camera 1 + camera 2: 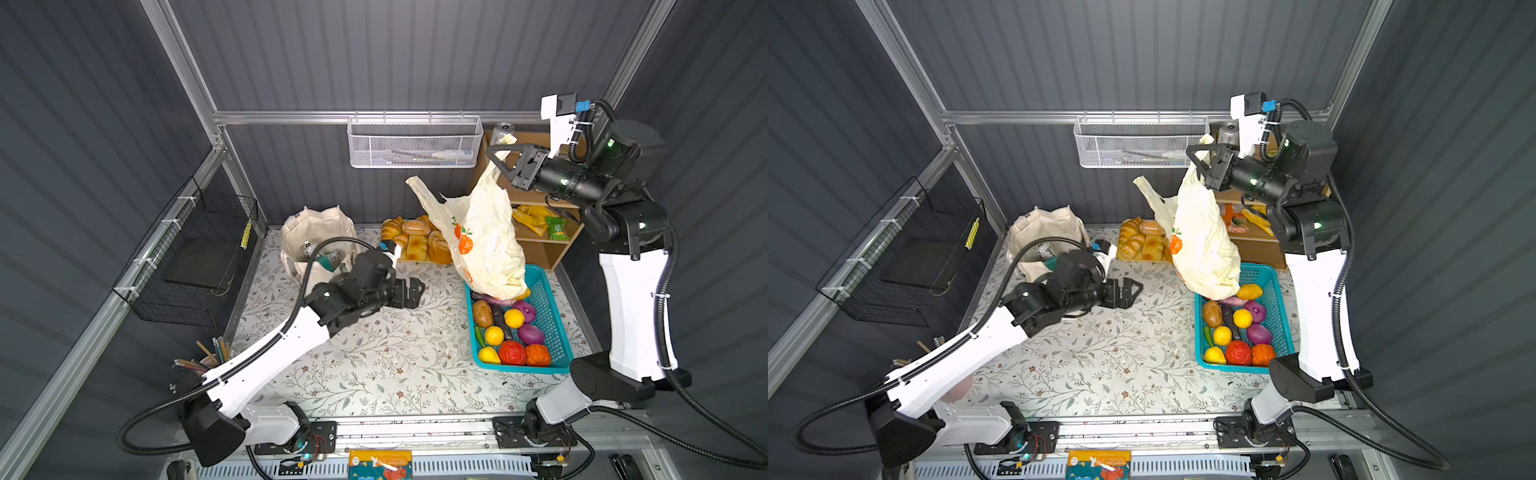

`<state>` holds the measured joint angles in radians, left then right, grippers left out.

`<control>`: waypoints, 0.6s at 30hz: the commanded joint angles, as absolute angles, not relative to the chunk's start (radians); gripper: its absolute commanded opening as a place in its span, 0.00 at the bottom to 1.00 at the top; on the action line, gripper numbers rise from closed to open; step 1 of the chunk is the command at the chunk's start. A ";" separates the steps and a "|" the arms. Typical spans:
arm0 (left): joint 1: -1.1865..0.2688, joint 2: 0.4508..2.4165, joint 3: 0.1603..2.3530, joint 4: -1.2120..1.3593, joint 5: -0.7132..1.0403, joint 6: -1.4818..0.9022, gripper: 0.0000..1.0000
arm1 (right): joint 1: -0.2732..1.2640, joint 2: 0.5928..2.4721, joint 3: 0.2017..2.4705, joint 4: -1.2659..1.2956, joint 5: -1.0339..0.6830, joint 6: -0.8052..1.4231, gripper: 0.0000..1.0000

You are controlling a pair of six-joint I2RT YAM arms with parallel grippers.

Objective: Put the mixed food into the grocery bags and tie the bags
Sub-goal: 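Grasp the plastic bag's other handle with left gripper while right holds it open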

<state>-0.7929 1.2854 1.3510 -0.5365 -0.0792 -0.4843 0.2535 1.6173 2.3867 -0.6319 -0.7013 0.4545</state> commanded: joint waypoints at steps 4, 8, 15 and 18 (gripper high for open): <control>-0.687 1.344 1.657 -0.699 -0.162 -0.301 1.00 | 0.298 1.676 2.396 -0.665 -0.911 0.428 0.00; -0.623 1.403 1.798 -0.771 -0.152 -0.225 1.00 | 0.310 1.731 2.451 -0.795 -0.988 0.346 0.00; -0.525 1.528 1.974 -0.867 -0.055 -0.164 1.00 | 0.341 1.789 2.479 -0.959 -0.989 0.223 0.00; -0.519 1.593 2.026 -0.894 -0.026 -0.131 1.00 | 0.352 1.792 2.477 -1.016 -0.853 0.196 0.00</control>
<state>-0.5205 1.5505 1.9820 -0.8150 -0.0834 -0.1974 0.3412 1.7969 2.4538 -0.9276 -0.9260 0.2630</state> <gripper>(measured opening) 0.998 0.040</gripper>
